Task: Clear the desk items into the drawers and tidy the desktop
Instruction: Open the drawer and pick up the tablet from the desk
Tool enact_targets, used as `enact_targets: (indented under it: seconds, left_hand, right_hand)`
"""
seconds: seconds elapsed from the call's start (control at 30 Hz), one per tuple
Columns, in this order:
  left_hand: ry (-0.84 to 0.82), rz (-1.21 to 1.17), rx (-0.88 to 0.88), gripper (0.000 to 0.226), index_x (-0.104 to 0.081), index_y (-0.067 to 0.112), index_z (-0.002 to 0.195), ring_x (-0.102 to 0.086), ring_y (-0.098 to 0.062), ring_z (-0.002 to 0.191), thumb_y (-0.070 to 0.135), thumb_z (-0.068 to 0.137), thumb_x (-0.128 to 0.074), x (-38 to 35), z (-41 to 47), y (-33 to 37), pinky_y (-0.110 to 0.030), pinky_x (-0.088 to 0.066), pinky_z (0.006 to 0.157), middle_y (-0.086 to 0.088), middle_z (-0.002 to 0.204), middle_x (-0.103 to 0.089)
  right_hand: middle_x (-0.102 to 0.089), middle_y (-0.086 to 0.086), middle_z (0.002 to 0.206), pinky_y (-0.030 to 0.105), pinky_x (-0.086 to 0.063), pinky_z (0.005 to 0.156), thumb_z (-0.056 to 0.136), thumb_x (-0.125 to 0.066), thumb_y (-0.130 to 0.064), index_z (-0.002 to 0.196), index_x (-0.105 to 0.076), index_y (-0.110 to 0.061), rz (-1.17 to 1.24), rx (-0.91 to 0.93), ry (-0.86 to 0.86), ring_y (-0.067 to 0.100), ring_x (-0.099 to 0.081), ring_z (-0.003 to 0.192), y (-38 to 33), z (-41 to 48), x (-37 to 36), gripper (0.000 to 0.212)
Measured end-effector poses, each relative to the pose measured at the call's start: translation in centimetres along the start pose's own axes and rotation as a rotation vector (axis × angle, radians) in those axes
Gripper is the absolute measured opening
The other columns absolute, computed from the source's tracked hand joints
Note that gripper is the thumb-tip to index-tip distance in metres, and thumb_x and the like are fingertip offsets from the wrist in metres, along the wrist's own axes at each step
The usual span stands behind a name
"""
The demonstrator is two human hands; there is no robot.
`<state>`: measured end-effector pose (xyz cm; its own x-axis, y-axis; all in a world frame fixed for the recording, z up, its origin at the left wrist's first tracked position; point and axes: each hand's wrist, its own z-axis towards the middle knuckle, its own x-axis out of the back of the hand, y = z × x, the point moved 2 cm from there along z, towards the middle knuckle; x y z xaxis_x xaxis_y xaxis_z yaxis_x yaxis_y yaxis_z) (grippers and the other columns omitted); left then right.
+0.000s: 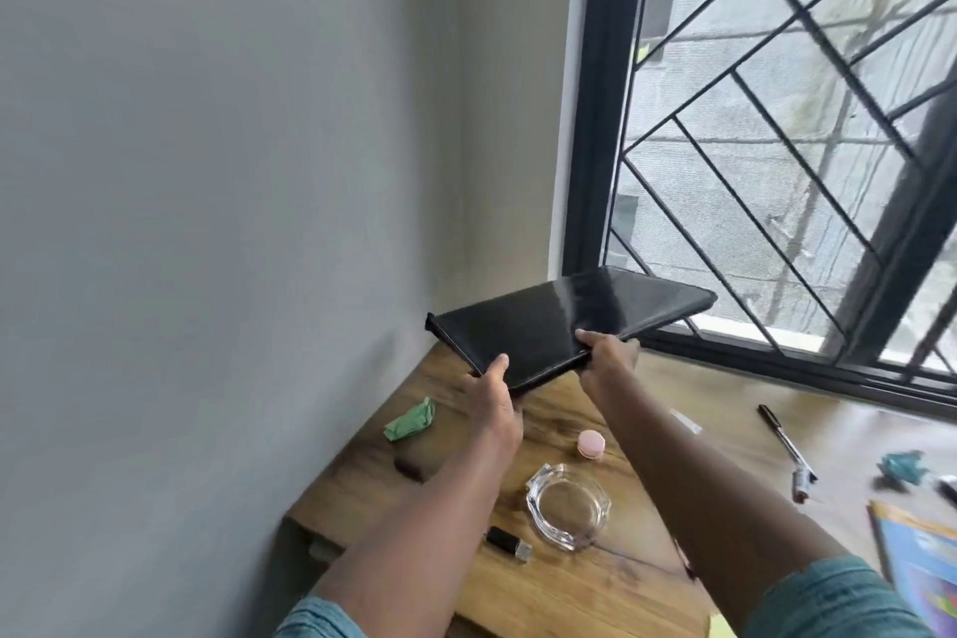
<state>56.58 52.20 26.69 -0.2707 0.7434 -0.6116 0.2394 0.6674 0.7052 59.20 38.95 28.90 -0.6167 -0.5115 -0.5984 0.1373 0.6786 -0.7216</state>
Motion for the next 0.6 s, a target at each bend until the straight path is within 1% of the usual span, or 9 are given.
enact_targets:
  seconds: [0.07,0.1,0.23,0.3,0.37,0.4,0.43,0.5,0.6]
  left_hand:
    - [-0.053,-0.075,0.041,0.007,-0.052,0.010,0.099,-0.062,-0.018,0.073,0.006,0.093,-0.052,0.2,-4.0,0.5,-0.024,-0.056,0.054,-0.005,0.085,-0.062]
    - [-0.091,-0.092,0.049,0.007,-0.054,0.009,0.099,-0.061,-0.018,0.070,0.006,0.094,-0.051,0.6,-5.6,0.7,-0.021,-0.055,0.050,-0.006,0.082,-0.063]
    - [-0.284,0.083,0.150,0.018,-0.055,0.002,0.106,-0.063,-0.015,0.059,0.015,0.095,-0.051,3.6,-10.7,1.8,-0.014,-0.049,0.039,-0.012,0.085,-0.062]
    - [-0.388,0.291,0.202,0.025,-0.055,0.002,0.107,-0.066,-0.014,0.056,0.023,0.095,-0.051,5.6,-12.6,1.9,-0.016,-0.053,0.048,-0.015,0.089,-0.062]
    - [-0.492,0.455,0.217,0.034,-0.054,0.002,0.112,-0.069,-0.029,0.087,0.028,0.091,-0.055,7.5,-14.9,1.9,-0.028,-0.054,0.078,-0.020,0.106,-0.061]
    - [-0.532,0.515,0.230,0.041,-0.054,0.002,0.115,-0.064,-0.034,0.101,0.032,0.088,-0.059,8.3,-16.1,1.9,-0.032,-0.050,0.086,-0.022,0.113,-0.059]
    - [-0.561,0.545,0.235,0.044,-0.055,0.003,0.112,-0.062,-0.032,0.099,0.037,0.084,-0.062,8.9,-17.3,1.9,-0.032,-0.049,0.084,-0.020,0.109,-0.059]
    - [-0.538,0.554,0.213,0.034,-0.055,0.008,0.091,-0.051,-0.018,0.072,0.042,0.088,-0.058,9.4,-19.3,2.1,-0.026,-0.043,0.067,-0.010,0.084,-0.053]
    - [-0.446,0.385,0.196,0.044,-0.052,0.006,0.089,-0.047,-0.018,0.070,0.049,0.093,-0.046,8.9,-21.8,3.4,-0.025,-0.041,0.064,-0.011,0.080,-0.048]
  right_hand:
    - [-0.055,0.012,0.091,0.039,-0.054,0.062,0.072,-0.055,0.020,0.079,-0.040,-0.019,-0.083,0.101,-0.038,0.026,-0.058,0.070,-1.2,-2.3,0.3,0.042]
    - [-0.057,0.011,0.091,0.040,-0.054,0.067,0.070,-0.057,0.018,0.079,-0.042,-0.019,-0.137,0.150,-0.047,0.026,-0.058,0.073,-1.9,-3.7,0.6,0.041]
    - [-0.061,0.004,0.087,0.043,-0.054,0.081,0.067,-0.063,0.010,0.079,-0.048,-0.020,-0.355,0.420,-0.041,0.025,-0.058,0.082,-4.4,-11.0,1.2,0.036]
    - [-0.061,0.004,0.084,0.043,-0.053,0.081,0.066,-0.064,0.006,0.082,-0.047,-0.019,-0.450,0.549,-0.022,0.026,-0.058,0.081,-5.4,-14.7,2.0,0.034]
    - [-0.063,0.011,0.089,0.045,-0.053,0.080,0.064,-0.066,0.002,0.082,-0.047,-0.017,-0.556,0.658,0.007,0.030,-0.059,0.083,-6.2,-18.6,3.5,0.032]
    - [-0.064,0.015,0.091,0.045,-0.053,0.078,0.063,-0.066,0.001,0.083,-0.049,-0.014,-0.609,0.714,0.014,0.033,-0.060,0.085,-6.6,-20.5,4.4,0.030]
    - [-0.065,0.017,0.092,0.044,-0.052,0.076,0.064,-0.067,0.000,0.086,-0.051,-0.010,-0.673,0.770,0.017,0.034,-0.061,0.085,-6.9,-22.3,5.2,0.029]
    - [-0.066,0.019,0.089,0.039,-0.049,0.070,0.068,-0.066,-0.001,0.091,-0.055,-0.008,-0.840,0.890,0.006,0.033,-0.060,0.081,-7.4,-25.5,7.0,0.027]
    - [-0.067,0.023,0.078,0.040,-0.047,0.058,0.076,-0.060,-0.004,0.094,-0.057,-0.011,-1.154,1.130,-0.012,0.039,-0.062,0.071,-7.5,-29.4,10.1,0.019]
